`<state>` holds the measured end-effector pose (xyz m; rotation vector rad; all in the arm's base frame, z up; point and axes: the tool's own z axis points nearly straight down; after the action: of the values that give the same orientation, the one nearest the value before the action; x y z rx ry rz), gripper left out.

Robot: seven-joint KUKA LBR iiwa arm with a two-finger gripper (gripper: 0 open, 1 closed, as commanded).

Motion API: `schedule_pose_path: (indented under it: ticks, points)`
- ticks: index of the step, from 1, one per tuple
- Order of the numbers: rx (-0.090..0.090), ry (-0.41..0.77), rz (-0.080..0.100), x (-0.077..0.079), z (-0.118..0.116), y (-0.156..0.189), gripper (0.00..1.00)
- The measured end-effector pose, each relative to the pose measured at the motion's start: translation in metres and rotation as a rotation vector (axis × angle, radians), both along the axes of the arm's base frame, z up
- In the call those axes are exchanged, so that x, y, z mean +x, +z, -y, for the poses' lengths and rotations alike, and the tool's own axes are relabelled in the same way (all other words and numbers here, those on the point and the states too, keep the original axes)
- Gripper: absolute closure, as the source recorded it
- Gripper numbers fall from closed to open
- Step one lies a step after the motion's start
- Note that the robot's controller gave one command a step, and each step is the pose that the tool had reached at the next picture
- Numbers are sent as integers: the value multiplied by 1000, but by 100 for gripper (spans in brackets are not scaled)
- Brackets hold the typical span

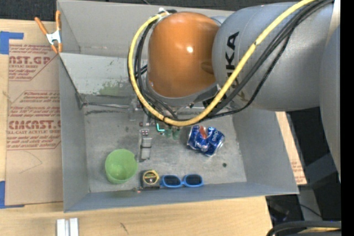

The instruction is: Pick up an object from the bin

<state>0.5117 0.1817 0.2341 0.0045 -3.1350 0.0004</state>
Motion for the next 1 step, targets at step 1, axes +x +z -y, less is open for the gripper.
schedule_pose_path:
  ticks: [1]
  points:
    - [6, 572, 10, -13, -29, -164, 0]
